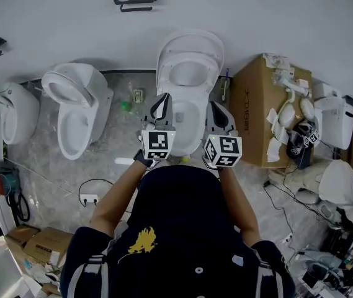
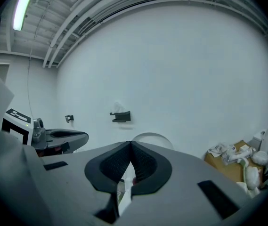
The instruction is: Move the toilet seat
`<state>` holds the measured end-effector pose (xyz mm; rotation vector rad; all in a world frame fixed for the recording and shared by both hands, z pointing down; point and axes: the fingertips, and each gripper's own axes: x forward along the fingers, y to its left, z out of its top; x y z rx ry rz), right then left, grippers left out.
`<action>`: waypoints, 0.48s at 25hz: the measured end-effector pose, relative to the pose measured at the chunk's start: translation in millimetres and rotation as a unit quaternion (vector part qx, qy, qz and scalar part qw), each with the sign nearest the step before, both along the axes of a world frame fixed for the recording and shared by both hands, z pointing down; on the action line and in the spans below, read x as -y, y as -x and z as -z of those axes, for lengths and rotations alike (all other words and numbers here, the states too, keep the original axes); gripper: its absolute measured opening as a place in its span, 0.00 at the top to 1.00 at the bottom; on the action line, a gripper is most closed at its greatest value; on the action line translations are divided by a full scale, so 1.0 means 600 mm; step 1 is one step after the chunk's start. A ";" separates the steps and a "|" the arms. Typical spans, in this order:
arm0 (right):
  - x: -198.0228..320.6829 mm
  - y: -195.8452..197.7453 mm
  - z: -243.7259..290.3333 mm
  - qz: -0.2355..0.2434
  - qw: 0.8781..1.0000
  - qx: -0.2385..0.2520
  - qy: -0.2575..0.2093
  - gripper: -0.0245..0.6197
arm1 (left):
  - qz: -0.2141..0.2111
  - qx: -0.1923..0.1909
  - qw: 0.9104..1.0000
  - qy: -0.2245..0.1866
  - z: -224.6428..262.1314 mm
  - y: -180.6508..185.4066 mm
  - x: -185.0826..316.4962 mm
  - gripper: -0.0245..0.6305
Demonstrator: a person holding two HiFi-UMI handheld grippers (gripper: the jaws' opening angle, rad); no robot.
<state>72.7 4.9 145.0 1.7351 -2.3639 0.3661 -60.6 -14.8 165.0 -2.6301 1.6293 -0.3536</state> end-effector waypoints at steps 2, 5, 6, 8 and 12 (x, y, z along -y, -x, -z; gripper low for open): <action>-0.004 0.007 -0.003 -0.001 1.000 -0.001 0.003 0.92 | 0.005 -0.009 1.000 0.010 -0.011 0.008 -0.001 0.93; -0.015 0.013 -0.007 -0.007 1.000 -0.002 0.010 0.92 | 0.002 -0.015 1.000 0.014 -0.015 0.012 -0.006 0.93; -0.016 0.013 -0.007 -0.008 1.000 -0.003 0.011 0.92 | 0.000 -0.015 1.000 0.013 -0.014 0.012 -0.008 0.93; -0.016 0.013 -0.006 -0.012 1.000 -0.005 0.011 0.92 | -0.006 -0.013 1.000 0.008 -0.012 0.013 -0.009 0.93; -0.019 0.026 -0.011 -0.017 1.000 -0.005 0.015 0.92 | -0.011 -0.017 1.000 0.015 -0.019 0.029 -0.015 0.93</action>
